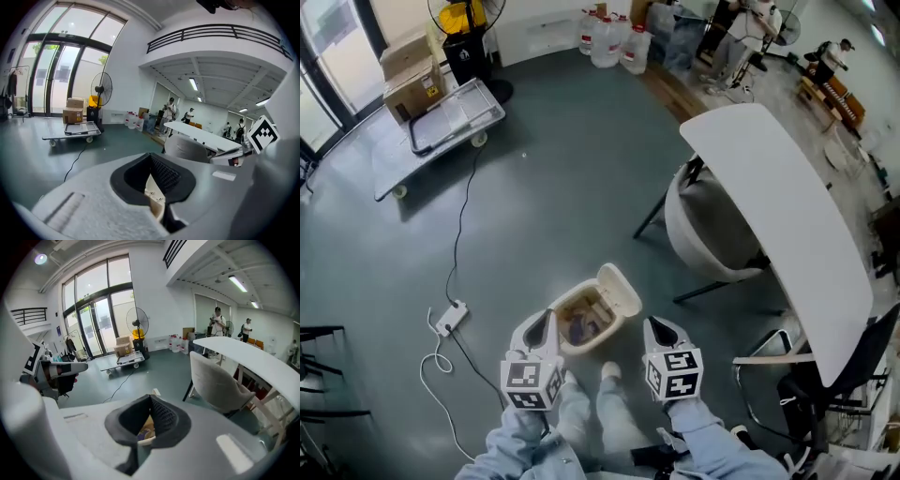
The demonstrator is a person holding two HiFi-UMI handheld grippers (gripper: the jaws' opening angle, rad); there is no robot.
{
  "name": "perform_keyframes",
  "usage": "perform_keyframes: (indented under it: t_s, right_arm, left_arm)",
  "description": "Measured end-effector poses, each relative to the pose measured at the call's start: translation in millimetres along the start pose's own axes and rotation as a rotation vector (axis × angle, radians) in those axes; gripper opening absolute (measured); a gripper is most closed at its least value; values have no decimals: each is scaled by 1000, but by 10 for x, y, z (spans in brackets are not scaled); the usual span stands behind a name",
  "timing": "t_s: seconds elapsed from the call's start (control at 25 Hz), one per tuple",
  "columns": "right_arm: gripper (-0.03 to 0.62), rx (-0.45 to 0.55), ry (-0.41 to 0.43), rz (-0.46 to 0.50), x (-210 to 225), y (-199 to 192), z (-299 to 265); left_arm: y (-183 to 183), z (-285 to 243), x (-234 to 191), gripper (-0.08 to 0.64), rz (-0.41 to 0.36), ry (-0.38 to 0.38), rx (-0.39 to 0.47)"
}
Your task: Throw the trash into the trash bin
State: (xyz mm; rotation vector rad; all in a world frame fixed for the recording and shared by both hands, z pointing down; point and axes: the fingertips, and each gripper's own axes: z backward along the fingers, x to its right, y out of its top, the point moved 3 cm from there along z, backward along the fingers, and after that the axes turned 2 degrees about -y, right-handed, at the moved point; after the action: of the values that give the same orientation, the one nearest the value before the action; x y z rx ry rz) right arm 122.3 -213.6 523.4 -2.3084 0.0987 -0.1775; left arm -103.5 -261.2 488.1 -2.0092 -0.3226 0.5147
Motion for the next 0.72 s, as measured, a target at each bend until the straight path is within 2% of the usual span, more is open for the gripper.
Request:
perform_keyframes:
  t_s: [0.36, 0.56, 0.72]
  right_arm:
    - [3, 168, -34, 15, -14, 904, 761]
    - [3, 236, -79, -39, 191, 1042, 1057]
    - [3, 249, -99, -77, 292, 1011, 1178]
  left_arm:
    - [935, 768, 109, 9, -1, 39, 98]
    - [1196, 1075, -22, 9, -11, 98, 166]
    - [1226, 1247, -168, 9, -6, 152, 184]
